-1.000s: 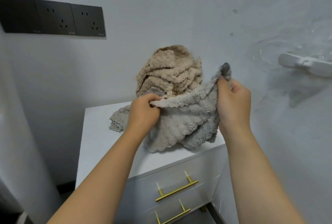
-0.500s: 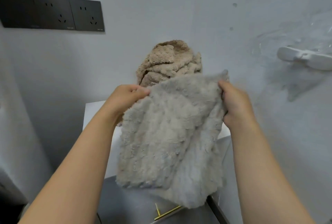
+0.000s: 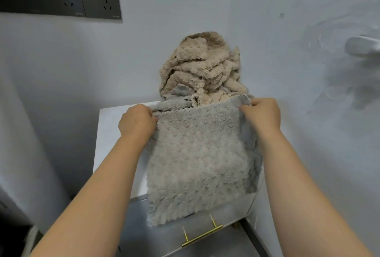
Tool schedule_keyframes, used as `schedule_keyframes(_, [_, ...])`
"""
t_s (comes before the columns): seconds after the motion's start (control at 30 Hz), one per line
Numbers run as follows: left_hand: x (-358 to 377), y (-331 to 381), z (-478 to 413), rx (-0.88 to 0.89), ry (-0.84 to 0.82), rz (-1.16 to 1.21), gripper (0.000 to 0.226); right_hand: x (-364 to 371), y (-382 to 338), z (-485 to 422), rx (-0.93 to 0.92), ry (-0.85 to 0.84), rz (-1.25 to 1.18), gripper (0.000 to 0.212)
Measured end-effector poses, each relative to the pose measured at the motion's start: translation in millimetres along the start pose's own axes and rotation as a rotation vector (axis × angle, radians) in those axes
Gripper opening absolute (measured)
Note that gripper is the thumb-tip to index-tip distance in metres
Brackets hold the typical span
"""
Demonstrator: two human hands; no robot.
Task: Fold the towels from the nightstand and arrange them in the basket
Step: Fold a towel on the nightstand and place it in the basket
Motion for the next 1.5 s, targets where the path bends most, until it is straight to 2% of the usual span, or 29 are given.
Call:
schedule_keyframes(0.13, [0, -11, -12, -0.057, -0.006, 0.140, 0.017, 20, 9, -8, 0.064, -0.078, -0.049, 0.045])
schedule_keyframes(0.2, [-1, -13, -15, -0.067, -0.041, 0.296, 0.026, 32, 12, -11, 0.130, -0.142, -0.231, 0.037])
schedule_keyframes(0.27, [-5, -13, -18, -0.063, 0.020, 0.381, 0.027, 38, 11, -15, 0.089, -0.114, -0.330, 0.029])
schedule_keyframes(0.37, [-12, -8, -19, 0.043, 0.227, 0.236, 0.026, 35, 3, -15, -0.055, -0.038, -0.265, 0.034])
schedule_keyframes(0.43, [-10, -7, -15, 0.102, 0.255, 0.148, 0.025, 35, 6, -10, -0.076, -0.043, -0.212, 0.039])
schedule_keyframes(0.57, [-8, -4, -14, 0.262, 0.140, 0.103, 0.022, 33, 22, -12, 0.000, -0.025, -0.222, 0.034])
schedule_keyframes(0.67, [-18, 0, -13, 0.342, 0.008, 0.205, 0.019, 24, 28, -16, 0.076, -0.012, -0.275, 0.029])
schedule_keyframes(0.9, [-43, 3, 9, 0.314, -0.211, 0.555, 0.018, 5, 33, 1, 0.173, 0.000, -0.365, 0.014])
schedule_keyframes(0.93, [-44, 1, 10, 0.314, -0.257, 0.553, 0.019, 6, 35, 5, 0.190, 0.005, -0.353, 0.019])
schedule_keyframes(1.0, [-45, 0, 17, 0.333, -0.363, 0.508, 0.022, 5, 40, 13, 0.211, 0.014, -0.338, 0.040])
schedule_keyframes(1.03, [-45, 0, 19, 0.337, -0.400, 0.480, 0.020, 5, 42, 16, 0.209, 0.011, -0.330, 0.043])
schedule_keyframes(1.1, [-47, 1, 23, 0.340, -0.438, 0.415, 0.015, 2, 41, 21, 0.195, 0.006, -0.304, 0.037])
schedule_keyframes(1.33, [-64, 6, 32, 0.420, -0.535, 0.209, 0.022, -15, 45, 26, 0.169, 0.010, -0.246, 0.020])
schedule_keyframes(1.47, [-59, 11, 38, 0.468, -0.604, 0.008, 0.006, -15, 54, 27, 0.180, -0.072, -0.097, 0.023])
schedule_keyframes(1.5, [-55, 12, 40, 0.474, -0.637, -0.056, 0.008, -14, 56, 27, 0.180, -0.112, -0.046, 0.022])
Point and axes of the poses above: each hand's wrist, its own z-axis away from the middle knuckle, its own x-axis out of the palm, y = z × x, the point moved 4 cm from there along -z, towards the middle knuckle, and after that the axes turned 1 degree about -y, right-handed, at the moved point
